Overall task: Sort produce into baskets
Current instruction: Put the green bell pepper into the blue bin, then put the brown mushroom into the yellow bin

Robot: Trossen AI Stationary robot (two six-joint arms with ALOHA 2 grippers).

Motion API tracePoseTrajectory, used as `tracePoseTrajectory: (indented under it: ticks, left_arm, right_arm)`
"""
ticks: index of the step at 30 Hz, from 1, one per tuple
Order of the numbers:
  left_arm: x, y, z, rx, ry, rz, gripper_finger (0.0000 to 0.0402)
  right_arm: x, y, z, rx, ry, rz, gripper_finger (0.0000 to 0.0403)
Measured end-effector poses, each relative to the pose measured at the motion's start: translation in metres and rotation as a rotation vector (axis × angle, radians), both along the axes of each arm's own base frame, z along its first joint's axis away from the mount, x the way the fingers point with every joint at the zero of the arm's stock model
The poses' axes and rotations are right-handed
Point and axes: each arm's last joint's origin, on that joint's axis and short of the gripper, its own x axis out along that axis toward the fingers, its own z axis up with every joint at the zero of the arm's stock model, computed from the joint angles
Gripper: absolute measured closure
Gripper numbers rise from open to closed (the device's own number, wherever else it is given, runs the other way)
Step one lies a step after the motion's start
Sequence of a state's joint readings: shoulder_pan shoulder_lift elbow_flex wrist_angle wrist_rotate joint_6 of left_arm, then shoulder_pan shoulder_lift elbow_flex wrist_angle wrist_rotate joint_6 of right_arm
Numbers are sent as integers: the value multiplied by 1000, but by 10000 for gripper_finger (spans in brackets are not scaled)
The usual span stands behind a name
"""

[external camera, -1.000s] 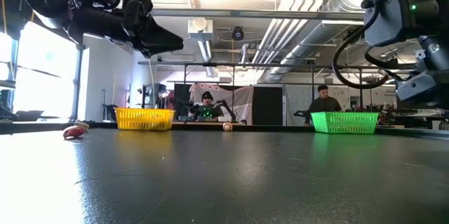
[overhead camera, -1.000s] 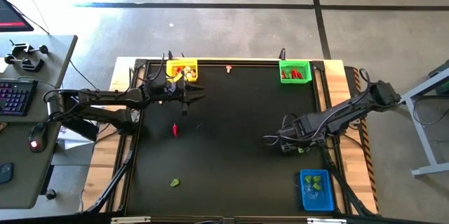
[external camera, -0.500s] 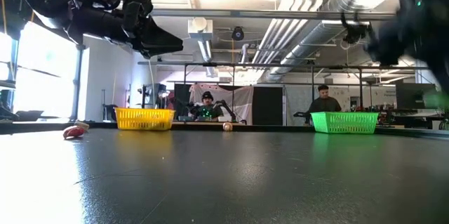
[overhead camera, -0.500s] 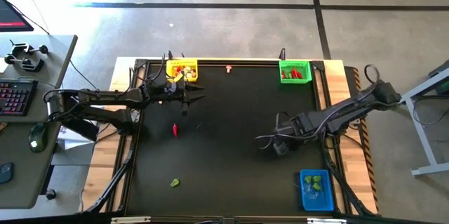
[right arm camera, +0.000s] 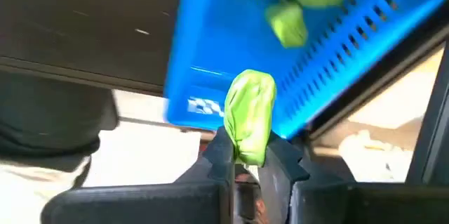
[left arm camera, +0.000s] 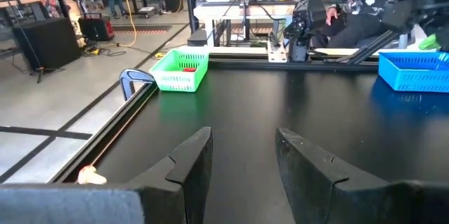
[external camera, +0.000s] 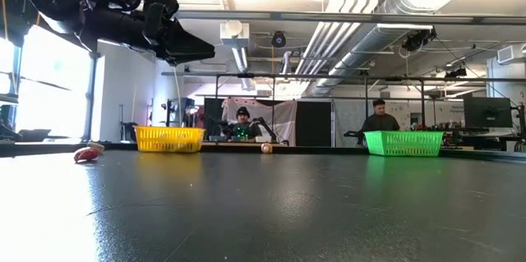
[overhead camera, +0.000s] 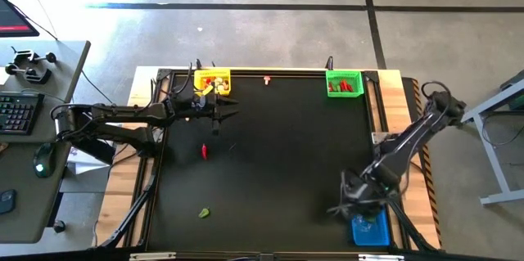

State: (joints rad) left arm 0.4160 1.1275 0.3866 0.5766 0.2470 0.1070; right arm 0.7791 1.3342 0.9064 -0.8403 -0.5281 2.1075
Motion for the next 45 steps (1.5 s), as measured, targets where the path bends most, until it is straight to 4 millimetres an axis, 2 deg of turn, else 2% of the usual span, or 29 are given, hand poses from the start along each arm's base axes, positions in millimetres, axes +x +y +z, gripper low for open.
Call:
tracePoseTrajectory:
  ticks: [3, 9, 13, 16, 21, 24, 27, 30, 35, 40, 45]
  left_arm:
    - [0, 0, 0, 0, 0, 0, 260]
    - [0, 0, 0, -1, 0, 0, 260]
    - [0, 0, 0, 5, 2, -6, 260]
    - [1, -2, 0, 16, 4, -16, 260]
    - [1, -3, 0, 16, 4, -32, 260]
    - [2, -3, -2, 18, 12, -50, 261]
    - [4, -2, -5, 11, 23, -56, 271]
    - [7, -1, -10, 1, 35, -55, 293]
    - [11, 3, -14, -41, 15, -38, 343]
    - [14, 8, -19, -47, 10, -13, 392]
    - [11, 17, -17, -53, -13, 28, 398]
  right_arm:
    - [-11, 3, -17, 0, 25, 35, 376]
    - [-16, 1, -45, 44, -30, 73, 375]
    - [-22, -3, -56, 72, 21, 111, 349]
    - [-22, -2, -52, 95, 29, 143, 311]
    - [-16, 4, -33, 127, -6, 181, 257]
    - [-10, 6, -21, 146, -45, 203, 243]
    - [2, 1, -10, 117, -149, 216, 248]
    - [19, -17, -4, 7, -294, 241, 280]
    - [38, -64, -9, -116, -397, 379, 385]
    - [64, -130, -25, -253, -609, 451, 386]
    - [87, -205, -44, -468, -914, 389, 398]
